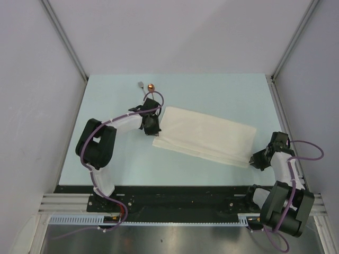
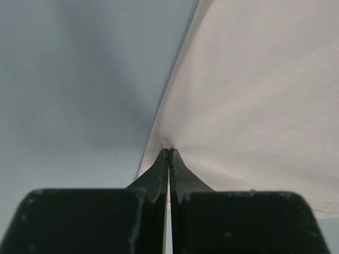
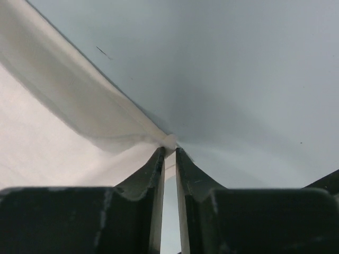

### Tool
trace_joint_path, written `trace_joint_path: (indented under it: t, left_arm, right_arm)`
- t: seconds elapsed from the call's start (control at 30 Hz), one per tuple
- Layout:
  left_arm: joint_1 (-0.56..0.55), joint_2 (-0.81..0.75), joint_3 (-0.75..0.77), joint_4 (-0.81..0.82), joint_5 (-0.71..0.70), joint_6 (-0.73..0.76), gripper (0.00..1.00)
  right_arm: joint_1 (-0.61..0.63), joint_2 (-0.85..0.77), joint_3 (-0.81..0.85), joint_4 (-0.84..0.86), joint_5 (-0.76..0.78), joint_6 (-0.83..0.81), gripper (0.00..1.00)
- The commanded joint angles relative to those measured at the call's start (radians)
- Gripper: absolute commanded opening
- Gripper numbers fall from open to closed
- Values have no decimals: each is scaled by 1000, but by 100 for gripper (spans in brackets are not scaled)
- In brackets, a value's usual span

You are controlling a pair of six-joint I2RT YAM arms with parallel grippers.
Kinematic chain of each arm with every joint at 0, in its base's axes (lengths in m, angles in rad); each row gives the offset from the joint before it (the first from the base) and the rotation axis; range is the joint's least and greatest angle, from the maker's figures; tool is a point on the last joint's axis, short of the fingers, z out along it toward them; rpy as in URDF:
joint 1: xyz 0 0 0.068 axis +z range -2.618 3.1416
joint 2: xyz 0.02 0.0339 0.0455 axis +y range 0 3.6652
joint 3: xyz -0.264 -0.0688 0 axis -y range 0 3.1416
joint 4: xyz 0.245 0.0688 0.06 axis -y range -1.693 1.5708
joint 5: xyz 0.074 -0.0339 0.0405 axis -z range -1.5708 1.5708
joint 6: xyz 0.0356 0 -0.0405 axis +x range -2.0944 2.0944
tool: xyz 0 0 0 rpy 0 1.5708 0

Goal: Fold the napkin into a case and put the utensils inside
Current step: Fold and flatten the napkin at the center of the board.

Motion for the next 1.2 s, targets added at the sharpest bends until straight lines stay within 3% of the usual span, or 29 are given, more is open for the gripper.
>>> trace_joint_path:
  t: [0.0, 0.07, 0.43, 0.57, 0.77, 1.03, 1.17]
  left_arm:
    - [16, -25, -25, -14, -63, 16, 0]
    - [16, -51, -27, -17, -64, 17, 0]
    - [16, -79, -53, -10, -21, 20, 0]
    - [16, -82, -56, 0, -20, 25, 0]
    - [16, -79, -55, 10, -8, 25, 0]
    - [16, -79, -53, 12, -4, 26, 0]
    - [16, -83, -53, 12, -8, 29, 0]
  right_arm:
    - [-10, -25, -4, -4, 62, -10, 6]
    - [-10, -22, -10, -2, 56, -10, 0]
    - [-12, -60, -2, -4, 4, -36, 0]
    - [-6, -52, -7, 4, -45, -51, 36]
    - [23, -69, 5, -16, -56, -50, 56]
    - [36, 7, -19, 79, -78, -56, 51]
    - [37, 40, -1, 99, -81, -59, 37]
